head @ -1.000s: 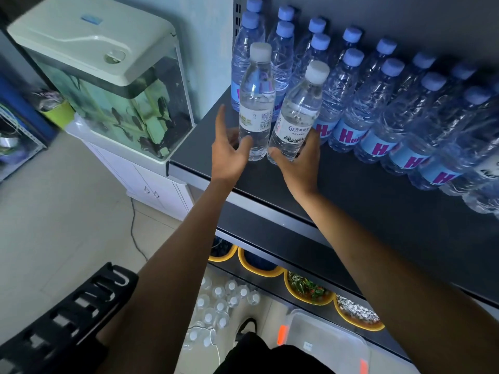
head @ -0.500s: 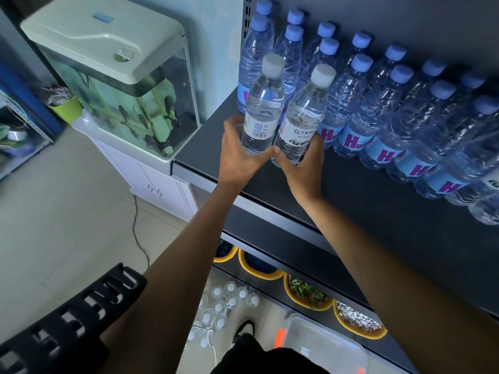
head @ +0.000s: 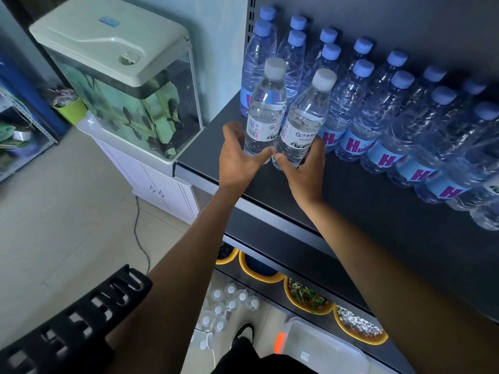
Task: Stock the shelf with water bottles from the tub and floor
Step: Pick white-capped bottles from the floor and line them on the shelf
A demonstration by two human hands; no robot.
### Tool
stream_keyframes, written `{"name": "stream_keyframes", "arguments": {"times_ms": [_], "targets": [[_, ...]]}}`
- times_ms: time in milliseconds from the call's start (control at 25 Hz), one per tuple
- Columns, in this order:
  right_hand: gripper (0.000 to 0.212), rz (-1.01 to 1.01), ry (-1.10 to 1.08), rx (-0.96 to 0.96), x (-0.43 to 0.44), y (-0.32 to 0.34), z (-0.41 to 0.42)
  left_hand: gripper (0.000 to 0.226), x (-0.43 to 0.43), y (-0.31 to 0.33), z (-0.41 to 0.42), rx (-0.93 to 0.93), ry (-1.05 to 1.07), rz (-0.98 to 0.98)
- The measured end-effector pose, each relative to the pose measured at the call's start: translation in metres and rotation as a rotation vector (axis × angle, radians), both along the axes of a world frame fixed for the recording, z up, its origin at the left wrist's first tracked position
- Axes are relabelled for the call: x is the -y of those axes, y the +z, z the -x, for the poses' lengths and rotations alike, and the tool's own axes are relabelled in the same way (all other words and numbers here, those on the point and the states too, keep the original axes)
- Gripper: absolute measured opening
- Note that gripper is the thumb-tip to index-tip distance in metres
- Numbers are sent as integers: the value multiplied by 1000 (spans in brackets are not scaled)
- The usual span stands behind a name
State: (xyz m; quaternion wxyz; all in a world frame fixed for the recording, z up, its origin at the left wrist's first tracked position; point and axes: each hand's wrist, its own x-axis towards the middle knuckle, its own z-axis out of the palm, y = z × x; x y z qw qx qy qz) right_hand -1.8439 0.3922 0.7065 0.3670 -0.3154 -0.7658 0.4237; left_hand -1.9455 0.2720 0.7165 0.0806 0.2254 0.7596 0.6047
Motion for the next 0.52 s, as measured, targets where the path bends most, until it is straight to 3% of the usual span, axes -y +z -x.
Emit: {"name": "stream_keyframes", "arguments": {"times_ms": [240, 520], "targets": [[73, -13, -7, 29, 1, 4, 4, 57, -3, -2, 15, 43, -4, -27], [66, -91, -38, 55, 10, 6, 29, 64, -9, 1, 43, -35, 6, 66]]}}
